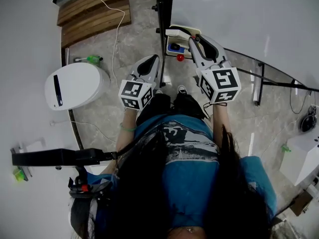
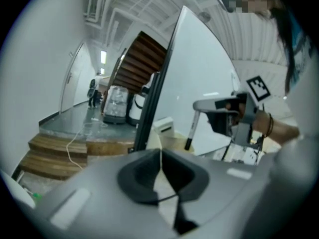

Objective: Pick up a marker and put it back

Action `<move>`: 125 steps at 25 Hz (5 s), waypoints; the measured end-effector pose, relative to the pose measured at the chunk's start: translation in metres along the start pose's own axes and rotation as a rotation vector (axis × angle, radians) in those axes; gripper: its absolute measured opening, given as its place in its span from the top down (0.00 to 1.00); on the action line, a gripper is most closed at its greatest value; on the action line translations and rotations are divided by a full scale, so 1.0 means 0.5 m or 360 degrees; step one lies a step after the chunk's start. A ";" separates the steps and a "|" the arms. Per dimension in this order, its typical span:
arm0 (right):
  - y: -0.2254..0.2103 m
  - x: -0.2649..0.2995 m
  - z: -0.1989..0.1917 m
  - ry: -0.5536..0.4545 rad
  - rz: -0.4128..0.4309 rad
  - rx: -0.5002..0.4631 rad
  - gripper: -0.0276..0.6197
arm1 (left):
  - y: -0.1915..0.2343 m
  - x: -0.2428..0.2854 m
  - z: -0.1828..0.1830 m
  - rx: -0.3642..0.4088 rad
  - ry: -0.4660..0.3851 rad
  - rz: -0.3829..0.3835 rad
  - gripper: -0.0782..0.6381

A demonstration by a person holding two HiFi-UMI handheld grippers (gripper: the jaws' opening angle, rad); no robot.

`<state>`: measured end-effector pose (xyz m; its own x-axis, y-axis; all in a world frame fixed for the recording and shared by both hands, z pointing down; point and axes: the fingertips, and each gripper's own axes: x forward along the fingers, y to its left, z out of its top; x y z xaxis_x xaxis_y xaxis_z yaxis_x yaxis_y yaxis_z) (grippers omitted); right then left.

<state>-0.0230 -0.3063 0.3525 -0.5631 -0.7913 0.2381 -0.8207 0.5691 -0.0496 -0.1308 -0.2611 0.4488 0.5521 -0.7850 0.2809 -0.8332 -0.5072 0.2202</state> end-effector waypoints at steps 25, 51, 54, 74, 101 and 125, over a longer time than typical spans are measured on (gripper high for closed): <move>-0.044 -0.072 0.001 -0.0051 -0.0036 0.0109 0.83 | -0.054 0.034 0.004 0.0158 0.0095 -0.0105 0.88; 0.003 0.008 -0.012 0.0116 0.0103 -0.0173 0.83 | -0.026 0.028 0.006 0.0058 0.0057 -0.0030 0.88; 0.012 0.037 -0.052 0.0265 0.0094 -0.0382 0.83 | -0.022 0.026 0.005 0.0050 0.0055 -0.0020 0.88; 0.068 0.120 -0.175 0.0510 0.0288 -0.0399 0.83 | 0.036 -0.010 -0.022 -0.0007 0.0059 0.0113 0.88; 0.135 0.035 -0.132 0.0191 0.0223 0.0252 0.82 | 0.024 -0.076 -0.045 0.0000 0.0077 0.0007 0.88; 0.260 -0.038 -0.206 0.0320 0.0398 0.0284 0.88 | -0.035 -0.155 -0.113 -0.0049 0.0104 0.0000 0.88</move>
<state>-0.1089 -0.1944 0.4414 -0.7330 -0.5628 0.3821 -0.6738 0.6777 -0.2944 -0.1572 -0.1714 0.4758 0.5536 -0.7596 0.3414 -0.8326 -0.4950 0.2486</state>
